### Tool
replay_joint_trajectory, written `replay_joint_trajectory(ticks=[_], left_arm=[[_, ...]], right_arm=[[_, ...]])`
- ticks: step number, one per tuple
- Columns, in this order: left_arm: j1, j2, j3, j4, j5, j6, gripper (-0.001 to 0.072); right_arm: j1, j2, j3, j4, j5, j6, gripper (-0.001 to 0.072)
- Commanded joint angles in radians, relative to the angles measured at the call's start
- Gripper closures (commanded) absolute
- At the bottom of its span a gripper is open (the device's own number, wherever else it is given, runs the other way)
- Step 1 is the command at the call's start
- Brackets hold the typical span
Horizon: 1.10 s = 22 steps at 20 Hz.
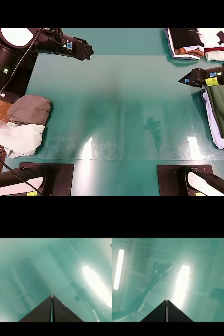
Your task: Fold the shirts.
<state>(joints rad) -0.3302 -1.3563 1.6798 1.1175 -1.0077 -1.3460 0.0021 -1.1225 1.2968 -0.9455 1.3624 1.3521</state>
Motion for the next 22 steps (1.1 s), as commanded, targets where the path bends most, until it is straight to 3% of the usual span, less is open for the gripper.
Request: replay_joint_trajectory(ticks=[1, 17, 19, 22], left_arm=[[0.0, 0.001, 0.0, 0.0, 0.005, 0.0, 0.0677], [0.012, 0.003, 0.001, 0.0, 0.05, -0.006, 0.0677], [0.084, 0.031, 0.0, 0.016, -0.047, -0.041, 0.0678], [0.254, 0.113, -0.015, 0.217, -0.236, -0.072, 0.0678]], right_arm=[[0.002, 0.001, 0.0, 0.001, 0.001, 0.0, 0.0689], [0.002, 0.001, 0.0, 0.002, 0.09, 0.0, 0.0689], [0.002, 0.001, 0.0, 0.002, 0.093, 0.0, 0.0689], [0.002, 0.001, 0.0, 0.002, 0.103, 0.0, 0.0689]])
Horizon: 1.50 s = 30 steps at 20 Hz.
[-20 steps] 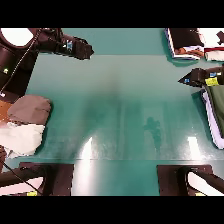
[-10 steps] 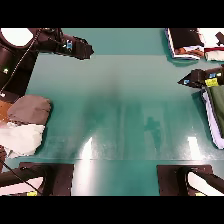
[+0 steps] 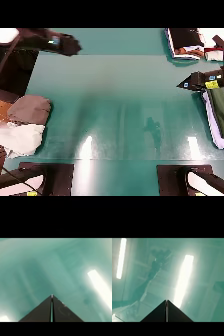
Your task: Fold the shirts.
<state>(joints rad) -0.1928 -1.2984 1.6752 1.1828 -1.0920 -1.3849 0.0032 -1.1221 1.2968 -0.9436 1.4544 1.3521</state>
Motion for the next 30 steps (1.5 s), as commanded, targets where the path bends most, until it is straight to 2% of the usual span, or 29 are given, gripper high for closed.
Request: replay_joint_trajectory(ticks=[1, 6, 7, 8, 9, 13, 16, 19, 20, 21, 22, 23, 26, 28, 30], left_arm=[[0.175, 0.089, -0.032, 0.216, -0.191, -0.034, 0.0677], [0.47, 0.212, -0.268, 0.269, -0.19, -0.085, 0.0665], [0.505, 0.212, -0.323, 0.269, -0.189, -0.084, 0.0415], [0.531, 0.212, -0.39, 0.269, -0.171, -0.085, 0.0026], [0.546, 0.212, -0.462, 0.269, -0.132, -0.094, -0.0008], [0.55, 0.21, -0.734, 0.269, 0.084, -0.093, -0.0009], [0.55, 0.182, -0.848, 0.276, 0.218, -0.093, -0.0008], [0.55, 0.124, -0.857, 0.276, 0.224, -0.106, -0.0006], [0.55, 0.117, -0.857, 0.276, 0.224, -0.111, 0.0069], [0.55, 0.116, -0.851, 0.275, 0.218, -0.108, 0.0364], [0.55, 0.116, -0.84, 0.269, 0.215, -0.108, 0.0571], [0.55, 0.118, -0.815, 0.256, 0.195, -0.105, 0.065], [0.53, 0.163, -0.664, 0.237, 0.106, -0.056, 0.0679], [0.468, 0.236, -0.497, 0.238, 0.055, -0.021, 0.0679], [0.383, 0.288, -0.304, 0.224, -0.066, -0.021, 0.0679]], right_arm=[[0.001, 0.001, 0.0, 0.0, 0.013, 0.0, 0.0689], [0.001, 0.001, 0.0, 0.0, 0.013, 0.0, 0.0689], [0.001, 0.0, 0.0, 0.001, 0.012, 0.0, 0.0689], [0.001, 0.0, 0.0, 0.001, 0.012, 0.0, 0.0689], [0.001, 0.0, 0.0, 0.001, 0.012, 0.0, 0.0689], [0.001, 0.0, 0.0, 0.001, 0.003, 0.0, 0.0689], [0.001, 0.0, 0.0, 0.002, 0.003, 0.001, 0.0689], [0.001, 0.0, 0.0, 0.002, 0.003, 0.001, 0.0689], [0.001, 0.0, 0.0, 0.002, 0.001, 0.001, 0.0689], [0.001, 0.0, 0.0, 0.002, -0.003, 0.001, 0.0689], [0.001, 0.001, 0.0, 0.002, -0.009, 0.001, 0.0689], [0.001, 0.001, 0.0, 0.003, -0.016, 0.001, 0.0689], [-0.004, 0.0, 0.037, 0.008, -0.023, 0.001, 0.0689], [-0.005, 0.0, 0.116, 0.006, -0.043, 0.0, 0.0689], [-0.005, -0.001, 0.203, 0.007, -0.082, 0.001, 0.0689]])
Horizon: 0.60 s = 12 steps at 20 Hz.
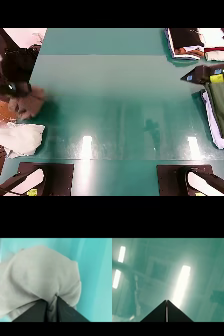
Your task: Fold the shirts.
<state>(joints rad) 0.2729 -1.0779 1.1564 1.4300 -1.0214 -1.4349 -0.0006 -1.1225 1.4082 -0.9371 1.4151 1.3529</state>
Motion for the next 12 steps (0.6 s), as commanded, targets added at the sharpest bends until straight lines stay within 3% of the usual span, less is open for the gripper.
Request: replay_joint_trajectory(ticks=[1, 3, 4, 8, 12], left_arm=[[-0.137, 0.081, 0.328, -0.032, -0.239, 0.03, 0.0679], [-0.256, 0.084, 0.521, -0.035, -0.394, 0.03, 0.0678], [-0.317, 0.084, 0.582, -0.036, -0.411, 0.029, 0.0679], [-0.559, 0.051, 0.629, -0.054, -0.378, 0.03, 0.0679], [-0.75, -0.138, 0.615, -0.059, -0.365, 0.029, 0.0678]], right_arm=[[-0.001, -0.002, 0.133, 0.0, -0.066, 0.0, 0.0689], [-0.001, -0.002, 0.199, 0.0, -0.117, 0.0, 0.0689], [-0.001, -0.002, 0.223, 0.0, -0.138, 0.0, 0.069], [0.001, -0.002, 0.286, 0.0, -0.159, 0.0, 0.069], [0.001, -0.001, 0.288, 0.001, -0.138, 0.0, 0.0689]])
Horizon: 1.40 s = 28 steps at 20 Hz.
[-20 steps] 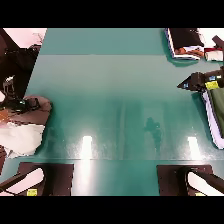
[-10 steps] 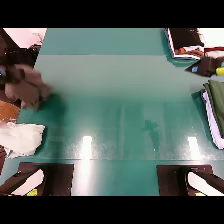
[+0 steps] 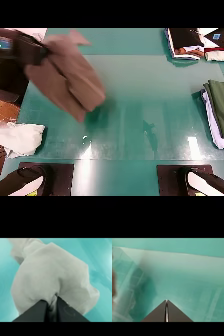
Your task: Fold the shirts.
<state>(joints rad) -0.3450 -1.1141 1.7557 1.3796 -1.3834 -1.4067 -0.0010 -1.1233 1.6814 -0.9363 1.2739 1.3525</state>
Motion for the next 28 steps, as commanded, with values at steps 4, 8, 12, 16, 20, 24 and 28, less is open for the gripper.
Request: replay_joint_trajectory(ticks=[4, 8, 12, 16, 20, 24, 28], left_arm=[[-0.253, -0.364, 0.015, -0.163, 0.047, 0.002, 0.0573], [-0.277, -0.481, 0.016, -0.204, 0.029, 0.012, 0.0043], [-0.134, -0.449, 0.043, -0.178, 0.055, 0.053, 0.0043], [0.036, -0.5, -0.004, -0.187, 0.142, 0.053, 0.0043], [0.106, -0.637, -0.027, -0.293, 0.277, 0.119, 0.0043], [0.103, -0.747, -0.027, -0.398, 0.406, 0.219, 0.0043], [0.103, -0.804, -0.027, -0.446, 0.428, 0.247, 0.0044]], right_arm=[[0.001, 0.0, 0.015, 0.0, 0.051, 0.0, 0.0689], [0.001, 0.0, 0.015, -0.002, 0.095, 0.0, 0.069], [0.001, -0.001, 0.014, -0.002, 0.098, 0.0, 0.069], [0.001, -0.001, 0.014, -0.001, 0.099, 0.0, 0.069], [0.001, -0.002, 0.014, -0.001, 0.1, 0.0, 0.069], [0.001, -0.002, 0.014, -0.001, 0.117, 0.0, 0.069], [0.001, -0.002, 0.014, -0.001, 0.119, 0.001, 0.0689]])
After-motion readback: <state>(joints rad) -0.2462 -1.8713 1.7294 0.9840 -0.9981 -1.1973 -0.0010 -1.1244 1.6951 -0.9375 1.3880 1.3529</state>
